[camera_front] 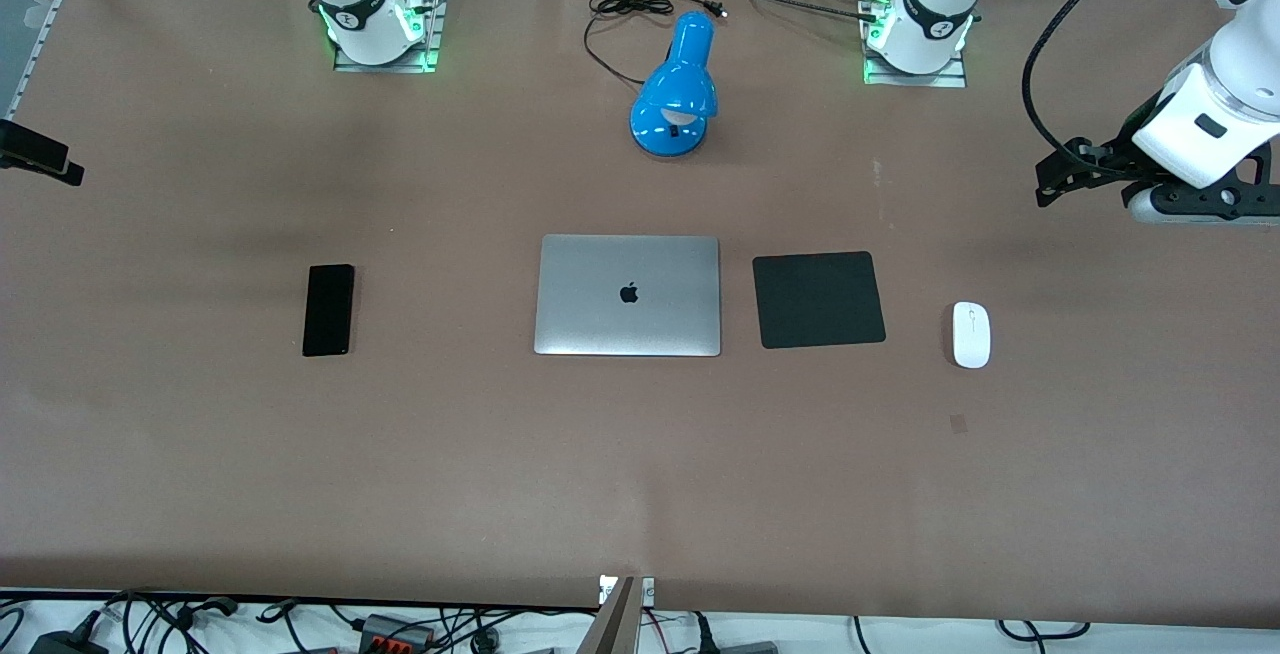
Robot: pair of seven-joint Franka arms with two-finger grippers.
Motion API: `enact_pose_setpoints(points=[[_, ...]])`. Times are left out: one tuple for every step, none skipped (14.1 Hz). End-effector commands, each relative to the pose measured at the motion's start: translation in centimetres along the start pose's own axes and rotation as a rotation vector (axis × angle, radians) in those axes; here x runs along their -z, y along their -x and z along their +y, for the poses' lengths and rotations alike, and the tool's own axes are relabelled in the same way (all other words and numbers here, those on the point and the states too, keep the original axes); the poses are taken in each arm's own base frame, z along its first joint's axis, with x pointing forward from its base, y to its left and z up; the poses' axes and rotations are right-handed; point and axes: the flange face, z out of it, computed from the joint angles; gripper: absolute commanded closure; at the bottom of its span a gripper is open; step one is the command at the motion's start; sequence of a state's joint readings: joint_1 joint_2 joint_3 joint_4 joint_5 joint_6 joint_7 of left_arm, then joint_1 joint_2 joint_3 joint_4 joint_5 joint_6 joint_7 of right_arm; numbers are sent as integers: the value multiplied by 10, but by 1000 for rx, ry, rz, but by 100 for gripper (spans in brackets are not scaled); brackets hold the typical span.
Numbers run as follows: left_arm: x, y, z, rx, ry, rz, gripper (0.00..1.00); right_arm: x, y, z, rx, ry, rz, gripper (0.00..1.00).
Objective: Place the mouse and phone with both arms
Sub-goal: 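Reach the right gripper toward the black phone while the left gripper reaches the mouse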
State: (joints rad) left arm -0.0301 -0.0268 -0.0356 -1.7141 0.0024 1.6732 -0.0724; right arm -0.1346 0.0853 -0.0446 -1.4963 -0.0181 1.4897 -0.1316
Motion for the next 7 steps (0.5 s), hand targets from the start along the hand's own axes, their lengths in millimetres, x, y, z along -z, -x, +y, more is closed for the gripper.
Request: enact_pose_setpoints(points=[[6,-4,0,8,9,-7,0,4,1,0,7,1,7,0],[6,-4,0,8,9,-5,0,4,1,1,9,2,6,0],[6,-3,0,8,9,-8,0,4,1,-1,13,4,4,0],[5,-4,0,8,8,-10,0,4,1,0,8,7,5,0],[6,-4,0,8,9,-7,0,3,-1,0,14,2,12,0],[6,-4,0,8,9,-6,0,-11,-9,2,25,2,-10,0],[4,-5,0,9,10,-10,0,-24,-17,3,25,-1,-29,0]])
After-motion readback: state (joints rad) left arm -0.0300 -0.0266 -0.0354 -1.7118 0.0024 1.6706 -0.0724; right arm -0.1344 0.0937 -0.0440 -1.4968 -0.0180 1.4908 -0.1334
